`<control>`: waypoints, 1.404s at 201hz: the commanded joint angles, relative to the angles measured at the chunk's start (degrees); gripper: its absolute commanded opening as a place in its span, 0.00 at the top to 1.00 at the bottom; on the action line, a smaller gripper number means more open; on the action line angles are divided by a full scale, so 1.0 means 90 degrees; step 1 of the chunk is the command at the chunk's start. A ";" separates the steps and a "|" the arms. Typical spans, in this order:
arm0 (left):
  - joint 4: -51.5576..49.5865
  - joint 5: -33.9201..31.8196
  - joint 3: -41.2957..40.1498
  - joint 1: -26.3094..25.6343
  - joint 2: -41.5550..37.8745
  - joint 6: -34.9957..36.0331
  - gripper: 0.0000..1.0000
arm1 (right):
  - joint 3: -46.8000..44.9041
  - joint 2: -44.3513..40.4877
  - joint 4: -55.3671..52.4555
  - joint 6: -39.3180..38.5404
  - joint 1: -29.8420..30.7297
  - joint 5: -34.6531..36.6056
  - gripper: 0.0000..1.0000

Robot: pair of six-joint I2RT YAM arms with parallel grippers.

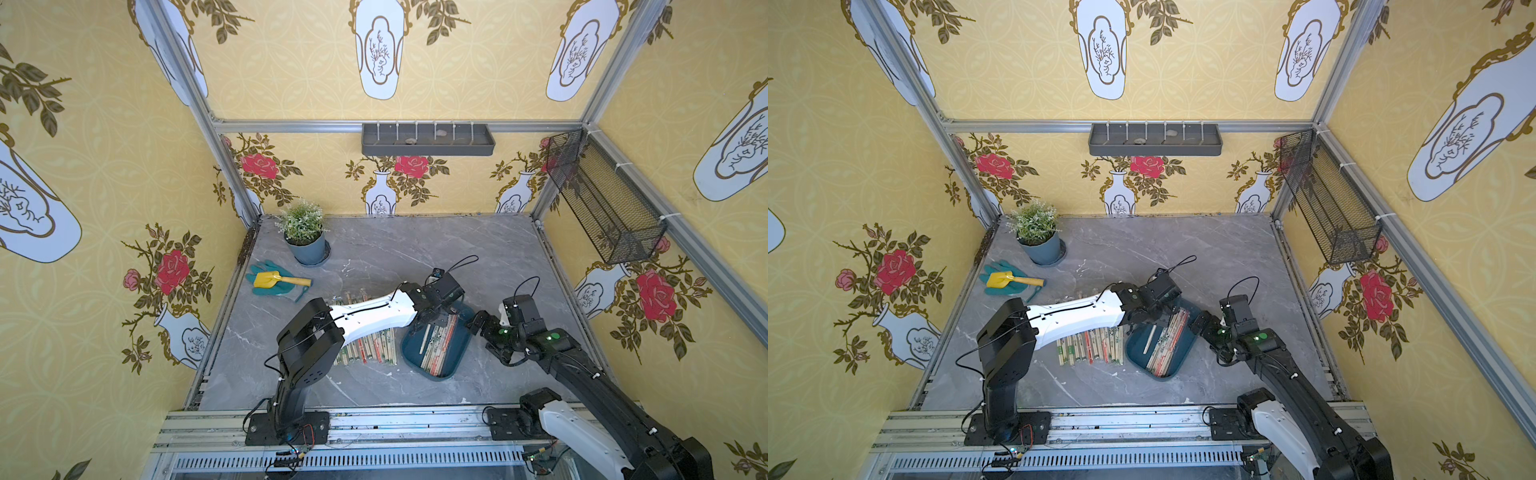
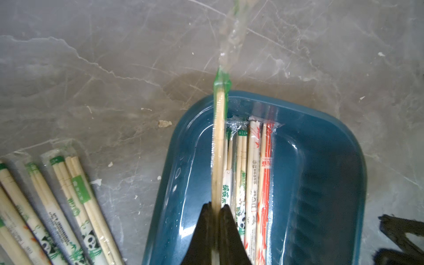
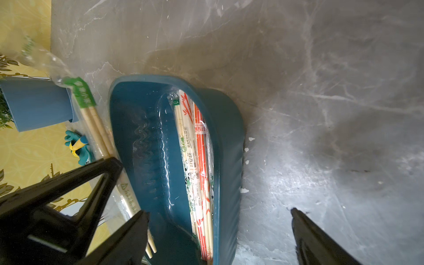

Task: Take the paired disposable chopsticks out of the storage box
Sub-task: Pick up the paired disposable chopsticks from the storage box, then place the paired disposable chopsticks at the center of the board.

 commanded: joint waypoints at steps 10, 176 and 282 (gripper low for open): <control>-0.0169 -0.0375 -0.0267 0.0208 -0.0394 0.0063 1.00 | -0.0020 -0.0005 0.0305 0.0039 0.0014 -0.0129 0.03; -0.0272 -0.0906 -0.4204 0.3038 -0.3484 -0.0651 1.00 | 0.0303 0.0771 0.0937 0.0129 0.0582 -0.0104 0.03; 0.0313 -0.0624 -0.5212 0.4274 -0.3765 -0.0625 1.00 | 0.0314 0.0709 0.0839 0.0231 0.0815 0.0144 0.03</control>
